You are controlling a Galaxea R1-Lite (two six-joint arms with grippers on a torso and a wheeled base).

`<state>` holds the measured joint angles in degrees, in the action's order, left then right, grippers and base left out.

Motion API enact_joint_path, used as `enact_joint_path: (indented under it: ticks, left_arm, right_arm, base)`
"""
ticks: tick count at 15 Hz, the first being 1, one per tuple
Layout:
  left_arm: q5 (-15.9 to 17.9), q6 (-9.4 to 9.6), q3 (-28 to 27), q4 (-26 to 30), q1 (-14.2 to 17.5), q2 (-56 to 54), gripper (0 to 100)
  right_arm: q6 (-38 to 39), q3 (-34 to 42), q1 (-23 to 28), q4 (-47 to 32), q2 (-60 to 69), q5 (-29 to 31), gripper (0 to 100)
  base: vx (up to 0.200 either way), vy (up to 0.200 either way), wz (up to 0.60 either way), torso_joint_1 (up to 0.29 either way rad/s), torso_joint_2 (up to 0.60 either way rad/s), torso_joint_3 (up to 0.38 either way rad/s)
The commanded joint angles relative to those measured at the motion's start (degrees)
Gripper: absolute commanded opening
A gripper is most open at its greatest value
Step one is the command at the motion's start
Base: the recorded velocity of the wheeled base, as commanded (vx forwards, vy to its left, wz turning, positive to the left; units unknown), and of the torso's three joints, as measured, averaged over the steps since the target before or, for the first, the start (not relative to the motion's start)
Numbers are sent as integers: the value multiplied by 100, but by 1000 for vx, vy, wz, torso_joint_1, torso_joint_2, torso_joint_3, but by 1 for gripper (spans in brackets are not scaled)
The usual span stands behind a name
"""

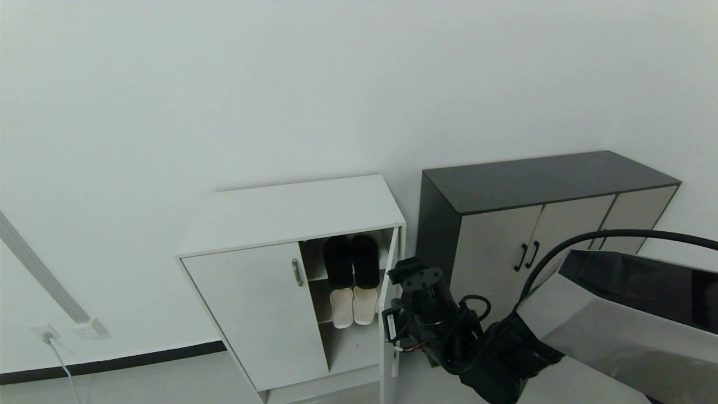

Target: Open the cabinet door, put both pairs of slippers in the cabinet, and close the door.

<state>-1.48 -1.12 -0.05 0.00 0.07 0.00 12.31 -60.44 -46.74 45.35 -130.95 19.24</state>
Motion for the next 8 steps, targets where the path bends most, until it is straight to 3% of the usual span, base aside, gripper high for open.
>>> enact_joint_path:
  ticks: [1,8]
  left_arm:
    - [-11,-2,-4,0,1,0,0]
    - [-11,-2,-4,0,1,0,0]
  right_arm:
    - [-27,296,-46,158,298,-139,0]
    - [-396,674,-55,202,878,-236,0]
  base:
    - [0,0,0,0,0,0]
    - [0,0,0,0,0,0]
